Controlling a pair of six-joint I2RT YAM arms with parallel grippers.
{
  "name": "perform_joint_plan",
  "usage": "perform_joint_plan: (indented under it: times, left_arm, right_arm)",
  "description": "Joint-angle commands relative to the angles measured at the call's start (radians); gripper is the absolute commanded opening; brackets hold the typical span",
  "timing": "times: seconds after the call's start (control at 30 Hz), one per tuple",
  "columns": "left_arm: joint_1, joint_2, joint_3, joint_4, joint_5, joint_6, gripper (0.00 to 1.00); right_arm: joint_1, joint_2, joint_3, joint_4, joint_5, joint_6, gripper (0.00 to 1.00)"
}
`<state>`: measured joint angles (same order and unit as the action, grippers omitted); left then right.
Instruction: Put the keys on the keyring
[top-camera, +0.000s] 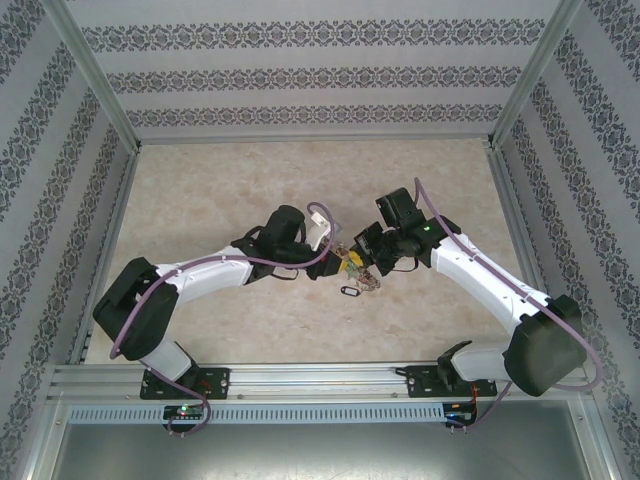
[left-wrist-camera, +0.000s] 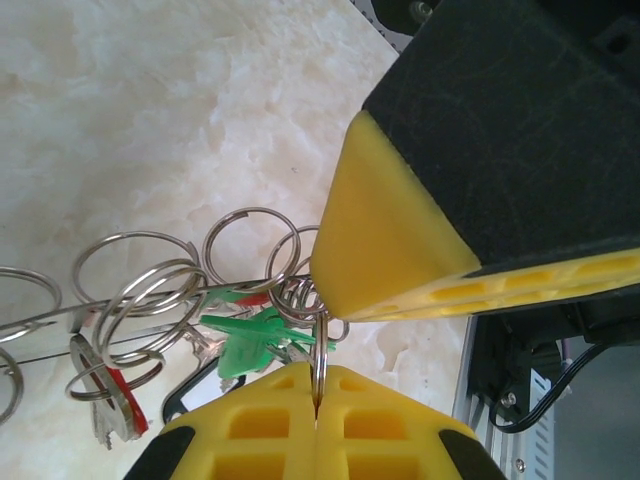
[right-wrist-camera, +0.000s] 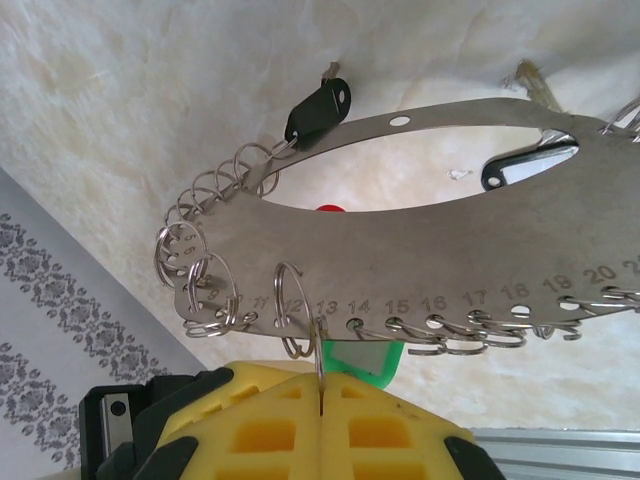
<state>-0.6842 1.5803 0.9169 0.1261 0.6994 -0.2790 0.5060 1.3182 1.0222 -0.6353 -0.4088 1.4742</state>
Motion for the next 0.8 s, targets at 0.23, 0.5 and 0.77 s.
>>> perform_joint_plan:
  times: [0.23,0.5,0.77]
  left_arm:
    - [0.067,-0.033,0.041,-0.181,-0.063,0.092,0.00]
    - [0.070,-0.019,0.091,-0.336,-0.146,0.231,0.00]
    - [0.074,-0.002,0.096,-0.321,-0.216,0.247,0.00]
  right_arm:
    - [-0.043,-0.010,0.006,-0.048,-0.062,-0.081,0.00]
    - [-0.077,-0.002,0.034,-0.040,-0.160,-0.171,0.00]
    - [-0.089,0.015,-0.004,0.013,-0.295,-0.212,0.00]
